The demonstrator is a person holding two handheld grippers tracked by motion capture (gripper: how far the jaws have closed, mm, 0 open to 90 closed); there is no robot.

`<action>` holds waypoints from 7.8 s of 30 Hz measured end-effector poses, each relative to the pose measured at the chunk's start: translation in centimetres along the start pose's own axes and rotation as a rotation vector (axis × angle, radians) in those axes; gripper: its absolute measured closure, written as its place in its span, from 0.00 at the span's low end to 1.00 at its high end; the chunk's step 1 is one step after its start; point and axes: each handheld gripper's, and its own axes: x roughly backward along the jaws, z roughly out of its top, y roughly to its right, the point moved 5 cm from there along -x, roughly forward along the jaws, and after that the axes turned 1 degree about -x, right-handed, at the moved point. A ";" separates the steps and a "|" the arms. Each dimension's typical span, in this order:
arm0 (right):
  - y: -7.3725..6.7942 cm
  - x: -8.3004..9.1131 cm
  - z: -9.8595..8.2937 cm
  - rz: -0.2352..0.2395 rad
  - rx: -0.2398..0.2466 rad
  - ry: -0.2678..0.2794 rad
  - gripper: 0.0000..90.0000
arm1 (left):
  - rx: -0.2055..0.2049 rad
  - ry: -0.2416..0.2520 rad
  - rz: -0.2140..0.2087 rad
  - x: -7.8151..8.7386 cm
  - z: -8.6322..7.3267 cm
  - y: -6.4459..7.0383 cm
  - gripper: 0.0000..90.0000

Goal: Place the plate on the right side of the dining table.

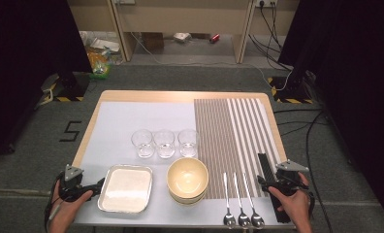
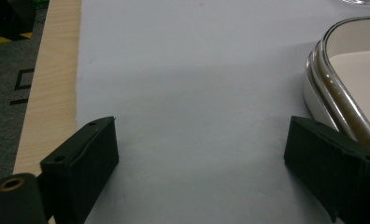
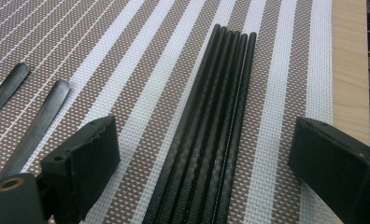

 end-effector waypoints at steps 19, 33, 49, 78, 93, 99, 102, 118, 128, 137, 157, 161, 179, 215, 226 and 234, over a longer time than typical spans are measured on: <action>0.0 0.0 0.0 0.000 0.000 0.000 0.10 | -0.023 0.029 -0.006 0.6 0.2 -0.1 0.17; 0.0 0.0 0.0 0.001 0.000 0.001 0.10 | -0.042 0.055 -0.045 2.8 1.4 0.6 0.17; 0.0 0.0 0.0 0.003 0.000 0.000 0.10 | -0.101 0.079 -0.114 3.0 3.0 3.5 0.32; 0.0 -0.1 0.0 0.004 0.002 -0.001 0.09 | -0.136 -0.004 -0.131 -0.1 4.4 4.5 0.94; 0.0 -0.1 0.0 0.005 0.002 0.000 0.09 | -0.161 0.026 -0.129 1.4 6.6 4.4 0.97; 0.0 -0.1 0.0 0.004 0.002 0.000 0.09 | -0.141 0.032 -0.125 1.3 6.3 3.7 0.97; 0.0 -0.1 0.0 0.005 0.002 0.000 0.09 | -0.125 0.013 -0.132 1.3 6.0 2.8 0.96; 0.0 -0.1 0.0 0.004 0.003 0.000 0.09 | -0.052 0.013 -0.151 1.5 5.1 1.3 0.95; 0.0 -0.1 0.0 0.004 0.003 0.000 0.09 | 0.006 -0.028 -0.192 2.2 4.5 0.9 0.82; 0.0 -0.1 0.0 0.004 0.003 0.000 0.09 | 0.075 -0.095 -0.223 2.1 3.8 1.2 0.73; 0.0 -0.1 0.0 0.004 0.003 0.000 0.09 | 0.120 0.014 -0.331 2.2 6.1 2.0 0.98; 0.0 -0.1 0.0 0.004 0.003 0.000 0.09 | 0.112 0.023 -0.349 2.4 6.4 2.3 0.98; 0.1 -0.1 0.2 0.020 -0.001 -0.004 0.07 | 0.100 0.088 -0.360 3.5 9.4 2.5 0.98; -7.1 5.4 12.4 0.336 0.076 0.299 0.27 | -0.005 0.152 -0.428 4.7 19.3 8.9 0.98; -9.2 4.4 13.9 0.372 0.115 0.295 0.33 | -0.037 0.135 -0.449 3.4 22.2 12.2 0.98; -10.9 4.4 15.2 0.430 0.112 0.319 0.37 | -0.040 0.135 -0.458 2.4 23.4 13.9 0.98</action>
